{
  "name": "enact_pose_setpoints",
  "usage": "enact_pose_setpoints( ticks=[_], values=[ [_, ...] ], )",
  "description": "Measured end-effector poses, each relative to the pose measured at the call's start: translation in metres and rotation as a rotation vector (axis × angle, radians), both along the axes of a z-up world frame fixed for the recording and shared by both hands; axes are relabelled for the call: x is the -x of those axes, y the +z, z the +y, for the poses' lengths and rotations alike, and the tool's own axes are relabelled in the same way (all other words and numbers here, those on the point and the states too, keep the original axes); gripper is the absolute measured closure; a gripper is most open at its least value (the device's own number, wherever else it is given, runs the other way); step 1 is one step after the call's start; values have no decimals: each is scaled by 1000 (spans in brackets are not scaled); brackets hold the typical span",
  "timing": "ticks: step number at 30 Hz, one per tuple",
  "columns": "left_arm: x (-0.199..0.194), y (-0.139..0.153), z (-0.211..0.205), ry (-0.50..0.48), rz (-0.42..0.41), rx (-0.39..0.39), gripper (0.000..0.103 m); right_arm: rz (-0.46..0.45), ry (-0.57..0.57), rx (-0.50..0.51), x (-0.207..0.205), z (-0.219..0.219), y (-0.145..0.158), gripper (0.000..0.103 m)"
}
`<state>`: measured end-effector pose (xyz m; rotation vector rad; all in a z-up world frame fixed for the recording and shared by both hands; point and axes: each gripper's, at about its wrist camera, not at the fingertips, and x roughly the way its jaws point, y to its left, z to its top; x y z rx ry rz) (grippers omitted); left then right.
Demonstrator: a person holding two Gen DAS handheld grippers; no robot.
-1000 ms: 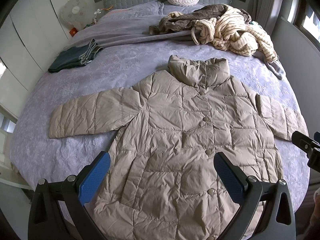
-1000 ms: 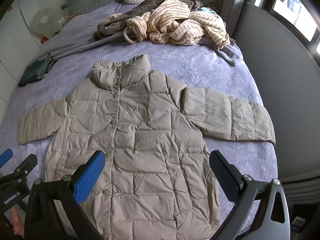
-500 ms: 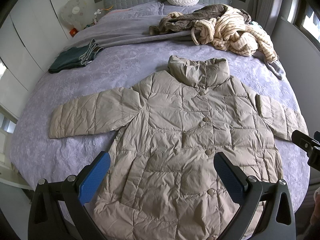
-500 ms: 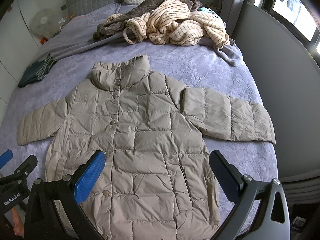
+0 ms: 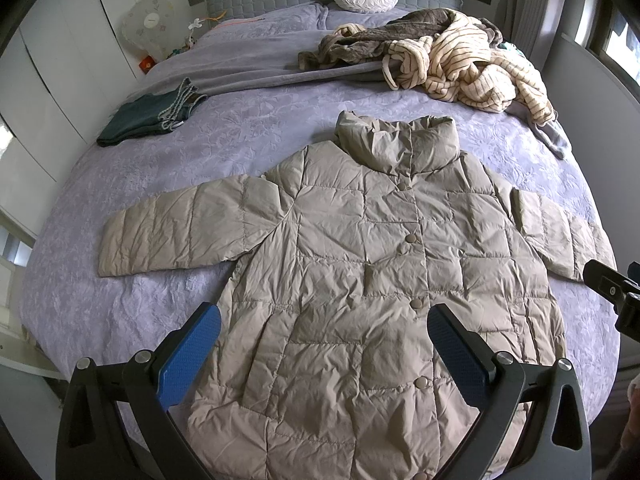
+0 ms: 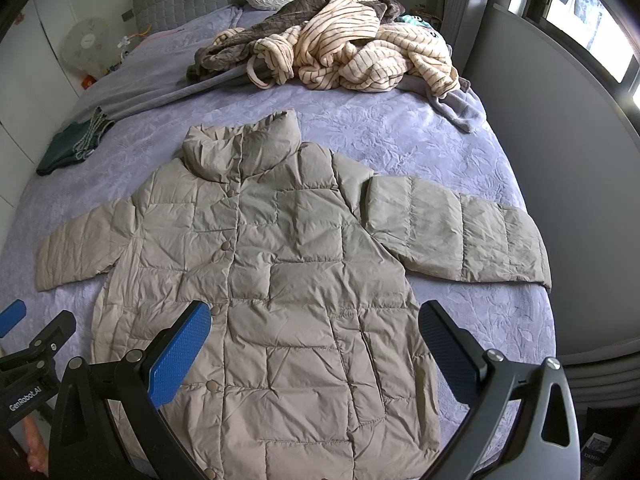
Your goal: Fold large clothes
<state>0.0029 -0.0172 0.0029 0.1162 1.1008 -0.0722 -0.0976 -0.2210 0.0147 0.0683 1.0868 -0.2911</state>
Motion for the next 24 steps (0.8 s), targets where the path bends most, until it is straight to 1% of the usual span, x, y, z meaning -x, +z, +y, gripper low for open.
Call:
enact_pose_setpoints(
  ticks=[24],
  values=[
    [1, 0, 0, -2, 1, 0, 0, 1, -2, -2, 0, 0, -1, 0]
  ],
)
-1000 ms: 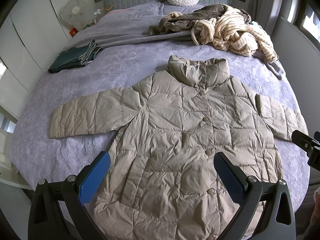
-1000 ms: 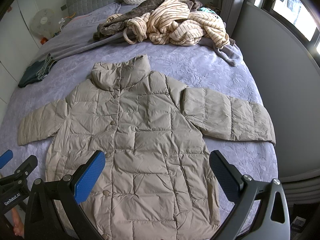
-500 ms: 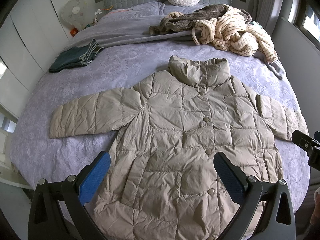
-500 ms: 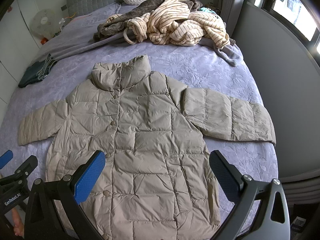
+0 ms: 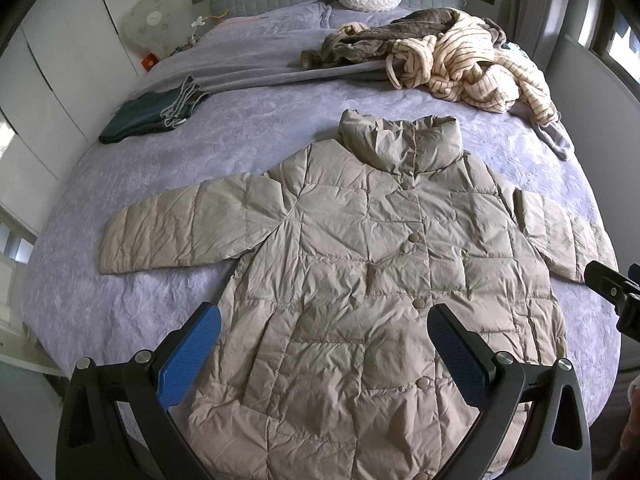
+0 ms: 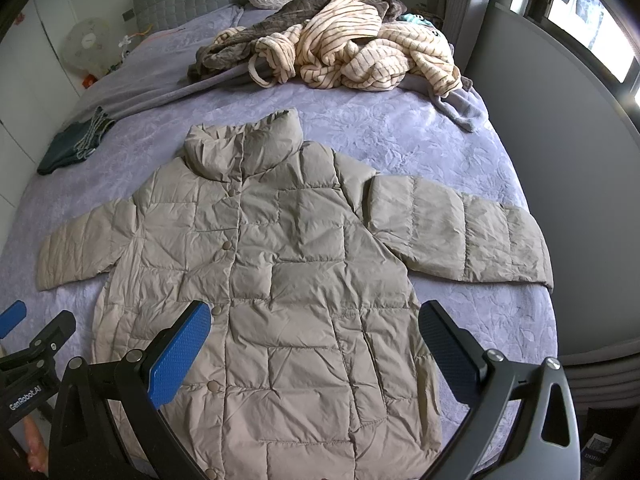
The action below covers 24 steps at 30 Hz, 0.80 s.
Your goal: Fold large clothes
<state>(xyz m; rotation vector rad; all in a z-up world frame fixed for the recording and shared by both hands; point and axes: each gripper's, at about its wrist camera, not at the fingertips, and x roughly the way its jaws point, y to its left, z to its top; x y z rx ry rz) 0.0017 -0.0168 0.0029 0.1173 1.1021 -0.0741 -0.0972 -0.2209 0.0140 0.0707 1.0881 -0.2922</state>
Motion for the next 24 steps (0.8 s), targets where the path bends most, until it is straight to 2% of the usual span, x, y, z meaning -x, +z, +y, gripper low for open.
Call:
enact_pose_setpoints(
  ticks=[24],
  values=[
    [0, 0, 0, 0, 1, 0, 0, -1, -1, -1, -1, 0, 0, 0]
  ],
)
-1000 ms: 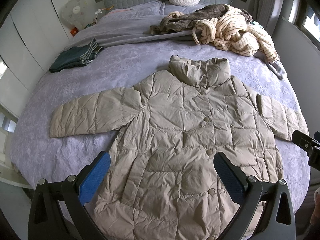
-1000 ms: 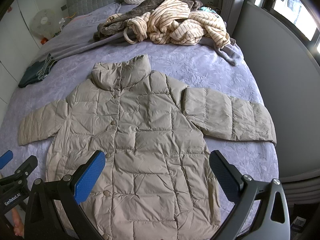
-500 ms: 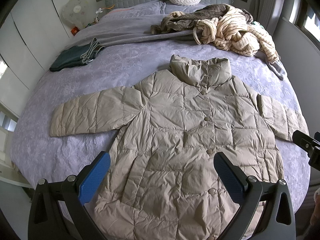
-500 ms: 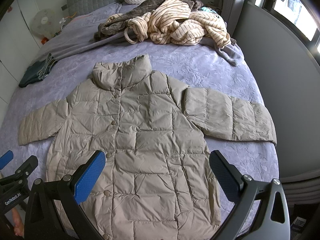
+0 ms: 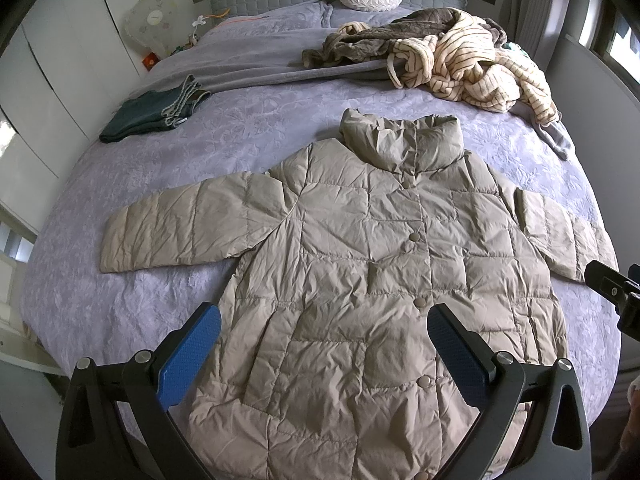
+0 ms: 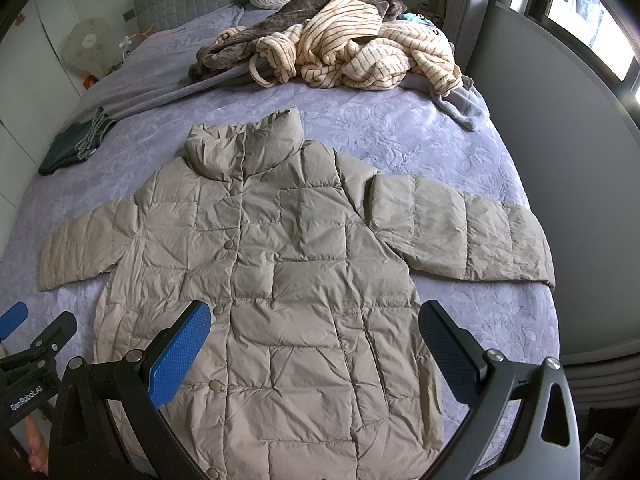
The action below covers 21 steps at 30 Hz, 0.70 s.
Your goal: Fold large clothes
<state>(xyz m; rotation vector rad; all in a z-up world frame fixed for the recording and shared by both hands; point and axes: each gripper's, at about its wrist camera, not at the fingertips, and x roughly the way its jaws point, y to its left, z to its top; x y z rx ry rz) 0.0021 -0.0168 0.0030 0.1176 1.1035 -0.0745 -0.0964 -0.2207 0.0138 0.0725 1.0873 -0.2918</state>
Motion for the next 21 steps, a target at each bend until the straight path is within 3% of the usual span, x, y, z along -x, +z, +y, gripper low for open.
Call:
enact_pose_setpoints(
  ticks=[16, 21],
  values=[
    [-4, -1, 0, 3, 3, 6, 0, 2, -1, 2, 1, 2, -1, 0],
    [-12, -8, 11, 9, 25, 43, 0, 17, 0, 7, -2, 5, -2, 0]
  ],
)
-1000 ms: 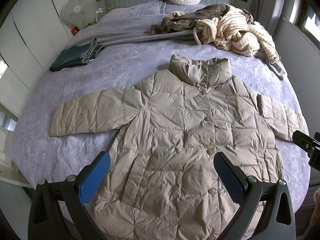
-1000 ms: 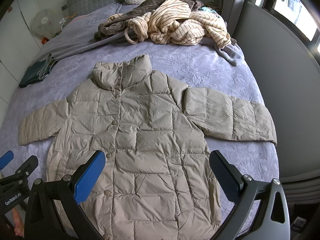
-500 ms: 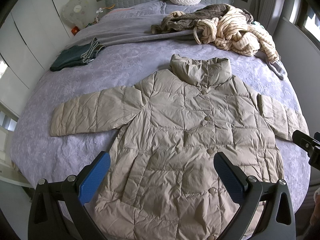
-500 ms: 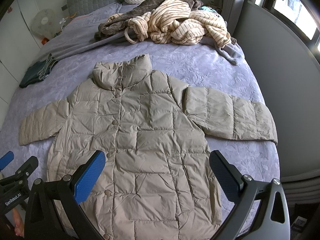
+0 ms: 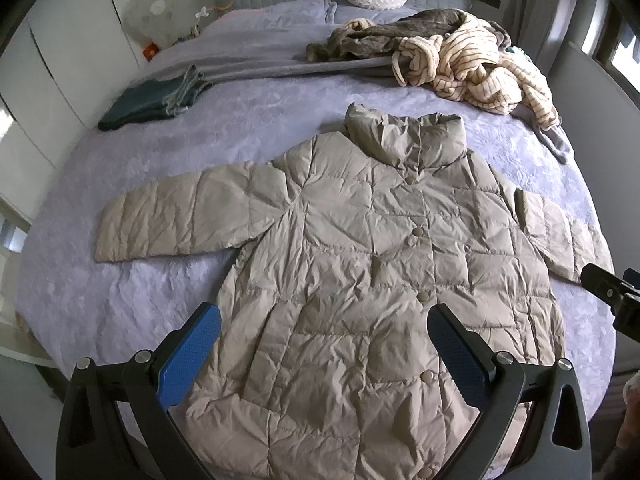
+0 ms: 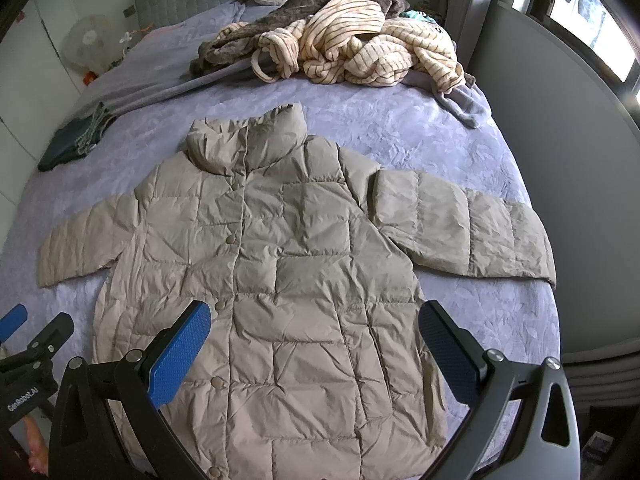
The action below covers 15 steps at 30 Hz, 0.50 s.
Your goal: Fold large clothes
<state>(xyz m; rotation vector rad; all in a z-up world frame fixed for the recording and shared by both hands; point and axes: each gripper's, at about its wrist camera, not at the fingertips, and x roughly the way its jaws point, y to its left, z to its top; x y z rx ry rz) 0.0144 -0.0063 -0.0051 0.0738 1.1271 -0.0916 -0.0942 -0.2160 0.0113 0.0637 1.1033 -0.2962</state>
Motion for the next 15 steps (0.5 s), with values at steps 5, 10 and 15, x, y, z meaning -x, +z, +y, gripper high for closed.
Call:
enact_pose_setpoints(
  ticks=[5, 10, 15],
  values=[
    [-3, -23, 29, 25, 39, 41, 0, 22, -3, 0, -1, 21, -12, 0],
    [-17, -48, 70, 43, 93, 87, 0, 31, -9, -43, -8, 45, -26, 0],
    [-41, -83, 119, 88, 116, 87, 0, 44, 7, -108, -28, 74, -54, 0]
  ],
)
